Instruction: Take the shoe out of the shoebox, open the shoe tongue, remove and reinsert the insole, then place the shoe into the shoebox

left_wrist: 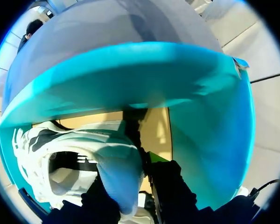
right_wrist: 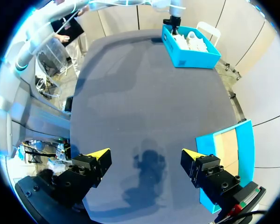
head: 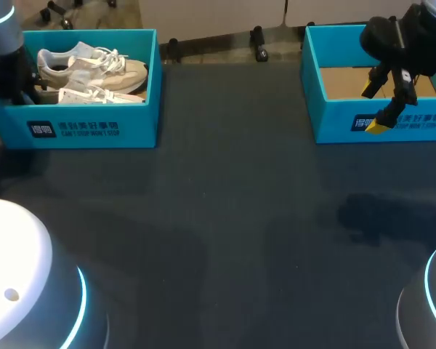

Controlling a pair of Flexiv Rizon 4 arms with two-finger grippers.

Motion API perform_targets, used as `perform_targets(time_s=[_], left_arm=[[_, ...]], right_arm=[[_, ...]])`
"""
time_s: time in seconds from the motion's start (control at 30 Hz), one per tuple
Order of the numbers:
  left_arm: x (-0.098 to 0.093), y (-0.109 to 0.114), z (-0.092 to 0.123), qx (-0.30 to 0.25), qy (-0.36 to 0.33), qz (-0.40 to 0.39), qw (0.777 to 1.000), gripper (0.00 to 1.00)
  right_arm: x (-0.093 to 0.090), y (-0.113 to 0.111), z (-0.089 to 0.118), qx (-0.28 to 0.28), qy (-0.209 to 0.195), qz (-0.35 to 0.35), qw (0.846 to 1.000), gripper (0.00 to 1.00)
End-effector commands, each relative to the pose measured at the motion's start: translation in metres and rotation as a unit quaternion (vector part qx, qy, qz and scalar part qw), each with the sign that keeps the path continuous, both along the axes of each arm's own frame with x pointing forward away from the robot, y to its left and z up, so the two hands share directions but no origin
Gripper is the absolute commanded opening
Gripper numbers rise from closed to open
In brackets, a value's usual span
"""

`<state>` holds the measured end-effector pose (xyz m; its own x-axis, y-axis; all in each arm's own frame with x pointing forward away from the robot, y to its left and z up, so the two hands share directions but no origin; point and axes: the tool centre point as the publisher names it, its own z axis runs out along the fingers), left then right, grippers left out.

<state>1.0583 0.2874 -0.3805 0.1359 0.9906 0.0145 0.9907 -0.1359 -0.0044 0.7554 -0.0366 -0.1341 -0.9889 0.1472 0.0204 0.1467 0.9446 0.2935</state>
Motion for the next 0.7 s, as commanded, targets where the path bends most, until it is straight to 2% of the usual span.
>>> perform_targets(time_s=[0.03, 0.27, 0.7], left_arm=[[0.000, -0.002, 0.006, 0.007, 0.001, -0.008, 1.000, 0.00], [0.000, 0.000, 0.023, 0.028, 0.015, -0.027, 0.999, 0.00], [0.020, 0.012, 0.075, 0.029, 0.014, -0.010, 0.999, 0.00]], right_arm=[[0.002, 0.001, 0.000, -0.002, 0.002, 0.000, 1.000, 1.00], [0.002, 0.001, 0.000, -0.002, 0.002, 0.000, 1.000, 1.00], [0.002, 0.001, 0.000, -0.002, 0.002, 0.000, 1.000, 1.00]])
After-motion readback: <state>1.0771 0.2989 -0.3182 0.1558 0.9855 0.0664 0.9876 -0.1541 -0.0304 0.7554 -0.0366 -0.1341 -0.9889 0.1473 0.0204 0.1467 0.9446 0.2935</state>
